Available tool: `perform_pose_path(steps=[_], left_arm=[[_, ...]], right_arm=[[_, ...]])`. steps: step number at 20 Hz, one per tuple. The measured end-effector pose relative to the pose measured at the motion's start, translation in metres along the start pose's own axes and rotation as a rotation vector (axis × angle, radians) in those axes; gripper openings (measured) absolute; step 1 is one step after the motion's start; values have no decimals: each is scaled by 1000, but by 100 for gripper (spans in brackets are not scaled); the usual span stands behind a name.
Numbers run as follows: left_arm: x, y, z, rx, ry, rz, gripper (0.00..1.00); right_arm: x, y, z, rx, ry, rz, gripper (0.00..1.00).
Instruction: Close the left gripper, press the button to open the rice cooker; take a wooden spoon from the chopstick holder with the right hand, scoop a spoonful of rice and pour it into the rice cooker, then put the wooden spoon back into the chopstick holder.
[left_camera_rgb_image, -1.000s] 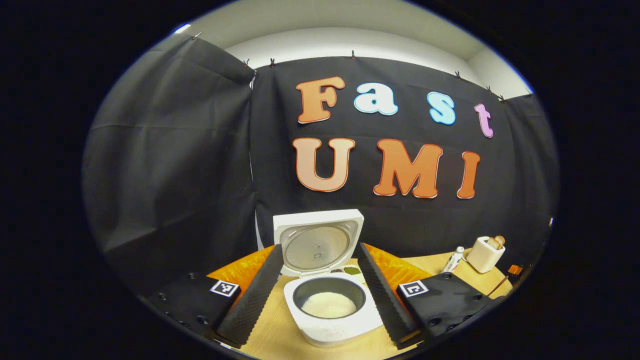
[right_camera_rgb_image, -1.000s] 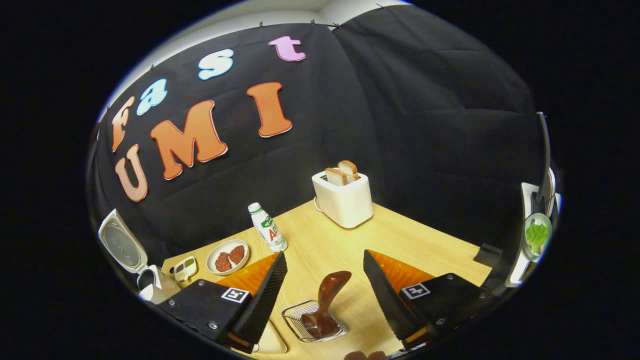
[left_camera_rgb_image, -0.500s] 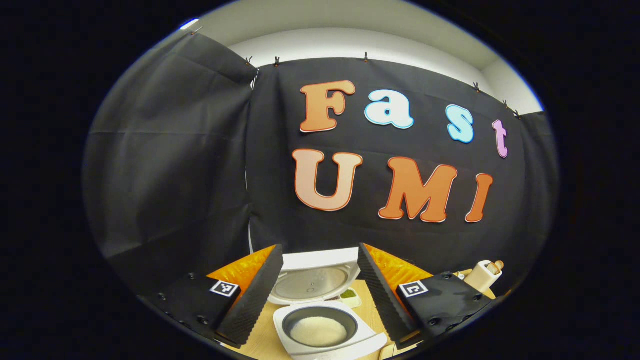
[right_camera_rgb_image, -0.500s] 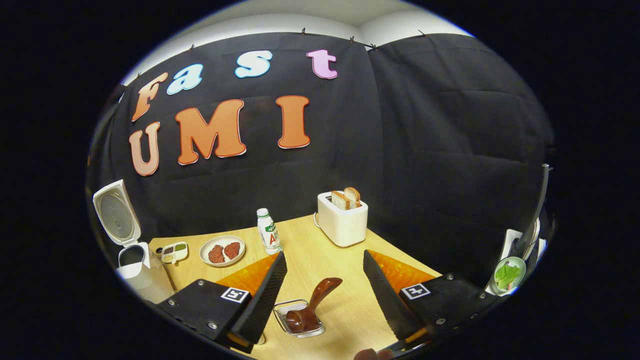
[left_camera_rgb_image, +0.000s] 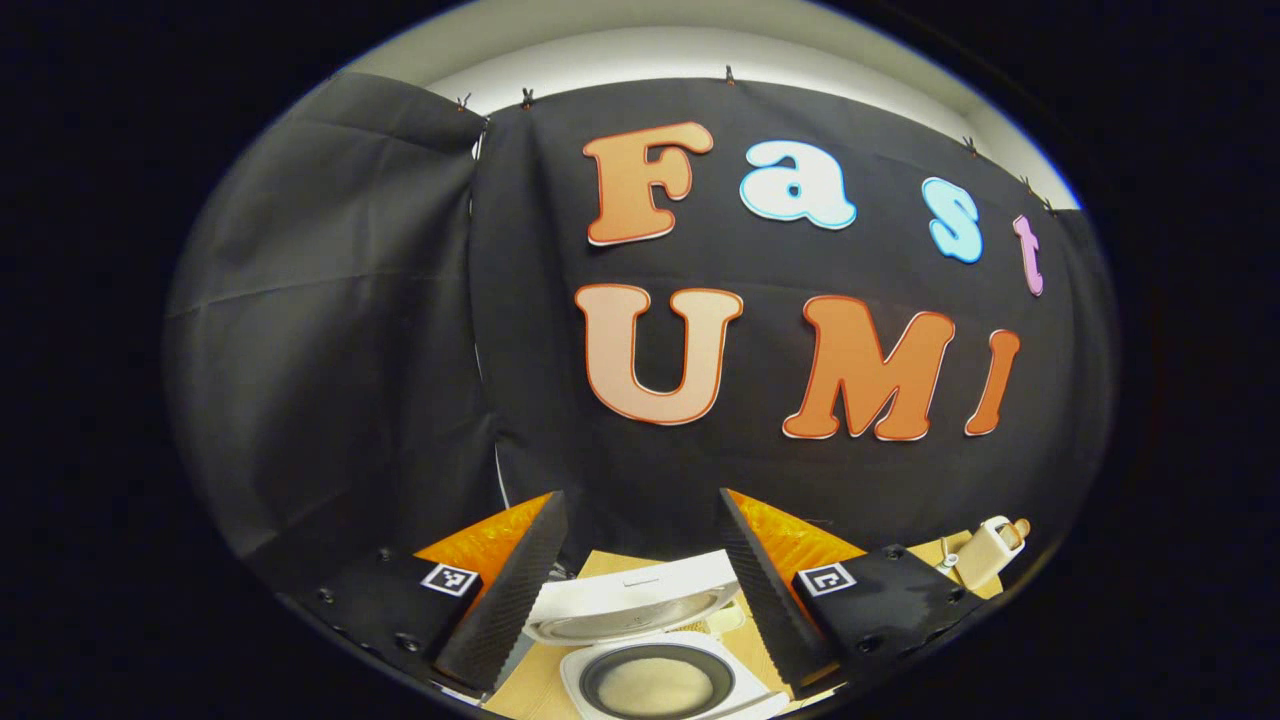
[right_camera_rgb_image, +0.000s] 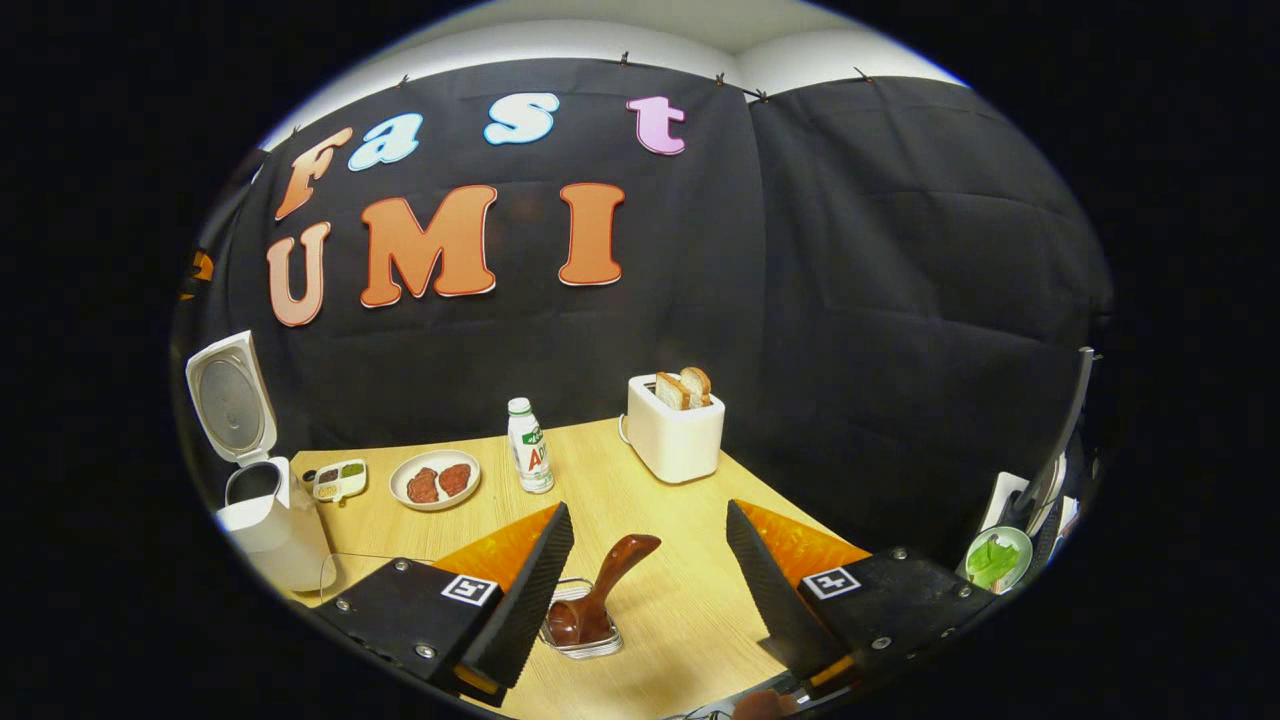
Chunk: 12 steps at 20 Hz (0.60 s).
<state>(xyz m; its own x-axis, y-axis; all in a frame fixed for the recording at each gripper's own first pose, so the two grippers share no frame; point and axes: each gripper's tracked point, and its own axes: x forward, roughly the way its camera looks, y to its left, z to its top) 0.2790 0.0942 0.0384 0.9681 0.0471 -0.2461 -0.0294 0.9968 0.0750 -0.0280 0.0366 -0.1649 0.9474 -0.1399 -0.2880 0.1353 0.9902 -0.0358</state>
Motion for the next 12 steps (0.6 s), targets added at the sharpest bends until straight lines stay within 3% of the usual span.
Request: perform_pose_path(steps=[5,12], left_arm=[[47,-6,-37,71,160,1,100],[73,-5,-98,-65,335,5,100]], right_arm=[[2,-4,1,10,-1,-1,95],[8,-13,-3,13,18,-15,95]])
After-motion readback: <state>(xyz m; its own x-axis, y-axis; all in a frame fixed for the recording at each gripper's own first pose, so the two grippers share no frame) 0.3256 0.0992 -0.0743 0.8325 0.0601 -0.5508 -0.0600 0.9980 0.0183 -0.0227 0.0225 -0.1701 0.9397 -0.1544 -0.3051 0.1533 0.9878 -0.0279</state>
